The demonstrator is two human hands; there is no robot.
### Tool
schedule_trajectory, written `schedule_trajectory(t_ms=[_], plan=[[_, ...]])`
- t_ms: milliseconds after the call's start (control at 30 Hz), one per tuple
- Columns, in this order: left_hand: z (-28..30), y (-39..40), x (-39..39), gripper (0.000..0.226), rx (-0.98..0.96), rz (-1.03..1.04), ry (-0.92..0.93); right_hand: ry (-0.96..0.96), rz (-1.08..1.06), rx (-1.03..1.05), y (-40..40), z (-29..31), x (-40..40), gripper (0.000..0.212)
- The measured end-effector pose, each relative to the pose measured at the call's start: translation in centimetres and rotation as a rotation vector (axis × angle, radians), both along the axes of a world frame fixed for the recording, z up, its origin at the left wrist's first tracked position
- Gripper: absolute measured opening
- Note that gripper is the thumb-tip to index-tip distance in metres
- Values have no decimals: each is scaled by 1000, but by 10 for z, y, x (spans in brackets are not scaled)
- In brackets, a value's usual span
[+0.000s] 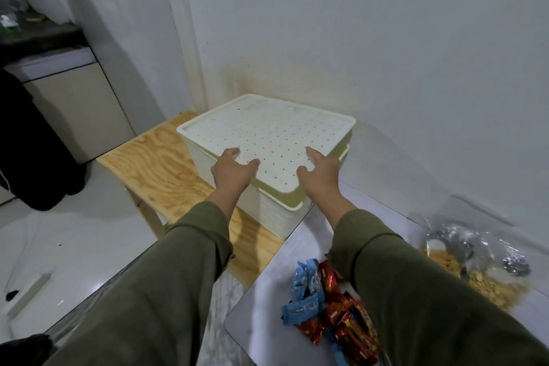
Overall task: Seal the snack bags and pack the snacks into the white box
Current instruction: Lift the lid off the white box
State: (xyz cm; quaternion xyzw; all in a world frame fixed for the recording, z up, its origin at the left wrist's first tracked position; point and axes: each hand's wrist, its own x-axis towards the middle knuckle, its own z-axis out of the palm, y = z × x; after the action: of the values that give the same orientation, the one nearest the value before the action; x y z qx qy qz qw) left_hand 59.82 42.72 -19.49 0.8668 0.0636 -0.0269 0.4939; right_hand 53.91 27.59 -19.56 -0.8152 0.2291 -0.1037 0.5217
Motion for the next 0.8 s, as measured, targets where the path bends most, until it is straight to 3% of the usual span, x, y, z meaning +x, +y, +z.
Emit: schedule_trajectory(t_ms=[333, 533, 800], plan=[[21, 56, 0, 70, -69, 80, -96, -35, 43, -27, 58, 19, -2, 58], [27, 141, 23, 74, -60, 95, -152, -28, 115, -39, 138, 26, 26, 75], [8, 277, 86, 81, 39, 37, -95, 83, 155, -123, 270, 4, 88, 85]])
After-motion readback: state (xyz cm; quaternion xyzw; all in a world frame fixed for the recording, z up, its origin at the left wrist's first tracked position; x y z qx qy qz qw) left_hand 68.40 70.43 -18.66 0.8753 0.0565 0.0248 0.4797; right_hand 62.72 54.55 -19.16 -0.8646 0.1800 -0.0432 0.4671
